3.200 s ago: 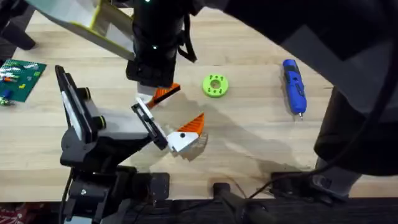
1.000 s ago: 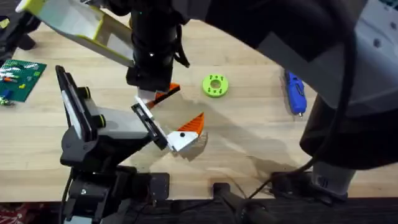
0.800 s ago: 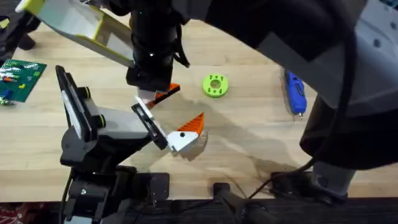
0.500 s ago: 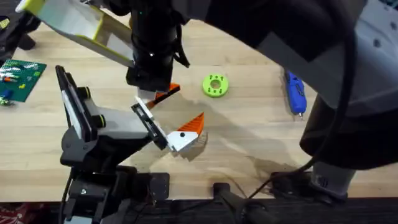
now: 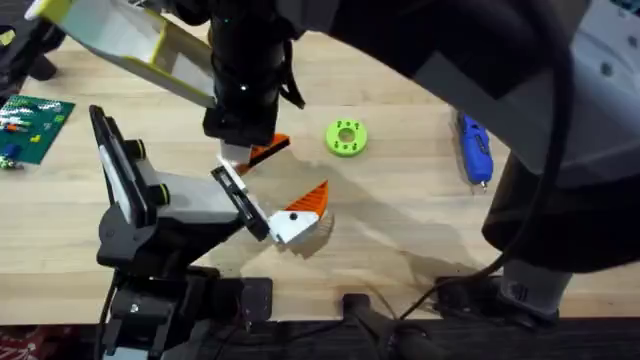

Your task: Pick up the gripper from the table and insert it into the empty holder that is missing its gripper. Then pick up a screw, insert it into the mounting hole, and use the screwdriver to tighten it. Finally, clean up the table by picking up the vegetable and placing it into the bucket.

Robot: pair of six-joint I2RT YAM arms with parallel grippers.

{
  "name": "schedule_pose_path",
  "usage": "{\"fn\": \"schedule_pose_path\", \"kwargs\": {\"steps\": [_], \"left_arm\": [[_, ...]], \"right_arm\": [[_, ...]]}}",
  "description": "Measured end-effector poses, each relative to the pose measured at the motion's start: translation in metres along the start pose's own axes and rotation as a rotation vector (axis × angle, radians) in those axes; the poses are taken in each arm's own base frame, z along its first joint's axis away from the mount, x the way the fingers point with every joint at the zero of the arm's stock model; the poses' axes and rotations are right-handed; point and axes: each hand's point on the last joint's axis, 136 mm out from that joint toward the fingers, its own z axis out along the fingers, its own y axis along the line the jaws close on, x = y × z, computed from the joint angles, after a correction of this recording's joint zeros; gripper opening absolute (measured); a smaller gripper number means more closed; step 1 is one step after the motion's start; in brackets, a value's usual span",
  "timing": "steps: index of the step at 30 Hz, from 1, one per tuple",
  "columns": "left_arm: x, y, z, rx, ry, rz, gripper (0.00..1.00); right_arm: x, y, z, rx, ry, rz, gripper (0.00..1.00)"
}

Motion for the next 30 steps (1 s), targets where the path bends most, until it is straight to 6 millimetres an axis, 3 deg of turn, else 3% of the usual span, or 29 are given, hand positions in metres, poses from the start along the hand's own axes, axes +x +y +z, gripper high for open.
{"fn": "schedule_pose_path", "kwargs": {"steps": [6,7,17,23,30], "left_arm": [[0.000,0.000,0.000,-0.001,-0.001,0.002,0.986],[0.000,0.000,0.000,-0.001,-0.001,0.003,0.986],[0.000,0.000,0.000,-0.001,-0.001,0.007,0.986],[0.000,0.000,0.000,-0.001,-0.001,0.007,0.986],[0.000,0.000,0.000,-0.001,-0.001,0.007,0.986]], "right_arm": [[0.004,-0.011,-0.004,0.033,0.006,0.012,0.916],[0.005,-0.014,-0.005,0.038,0.007,0.018,0.970],[-0.005,-0.007,-0.032,0.037,-0.046,0.017,0.994],[0.007,-0.013,-0.051,0.040,-0.044,0.049,0.994],[0.022,-0.034,-0.057,0.052,-0.031,0.111,0.994]]}}
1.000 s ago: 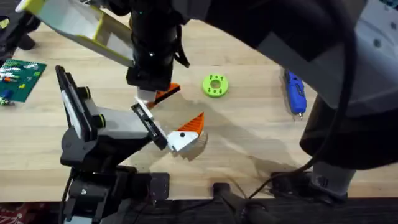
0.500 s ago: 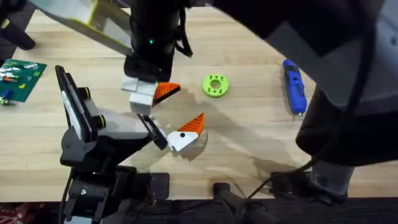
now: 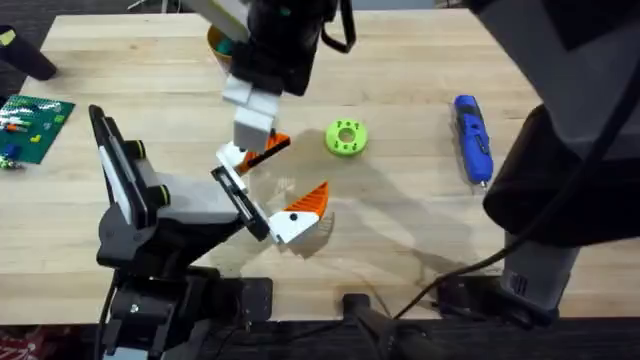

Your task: Pick up the gripper from the table and insert it into the empty holder that is missing its gripper. Then pick up a screw, insert it into the mounting hole, and use the screwdriver to tighten it. Finally, clean up the table by picking up the vegetable and placing it into the bucket.

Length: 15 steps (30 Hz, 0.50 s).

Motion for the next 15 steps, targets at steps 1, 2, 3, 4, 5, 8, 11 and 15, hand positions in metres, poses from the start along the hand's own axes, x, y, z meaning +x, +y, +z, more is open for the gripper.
{"fn": "schedule_pose_path", "kwargs": {"steps": [1,2,3,4,5,8,11,15], "left_arm": [[0.000,0.000,0.000,0.000,0.000,0.000,0.986],[0.000,0.000,0.000,0.000,0.000,0.000,0.986],[0.000,0.000,0.000,0.000,0.000,0.000,0.986],[0.000,0.000,0.000,0.000,0.000,0.000,0.986],[0.000,0.000,0.000,0.000,0.000,0.000,0.986],[0.000,0.000,0.000,0.000,0.000,0.000,0.986],[0.000,0.000,0.000,0.000,0.000,0.000,0.986],[0.000,0.000,0.000,0.000,0.000,0.000,0.986]], "right_arm": [[0.001,-0.001,0.000,0.001,0.001,0.004,0.994],[0.003,-0.002,0.000,-0.001,0.006,0.007,0.994],[0.005,-0.001,0.000,-0.003,0.012,0.009,0.994],[0.007,-0.001,0.001,-0.003,0.018,0.010,0.994],[0.011,-0.001,0.001,0.000,0.026,0.011,0.994],[0.021,-0.001,0.003,0.016,0.043,0.012,0.994],[0.036,-0.001,0.000,0.027,0.058,0.026,0.994],[0.066,-0.011,-0.010,0.046,0.076,0.104,0.994]]}}
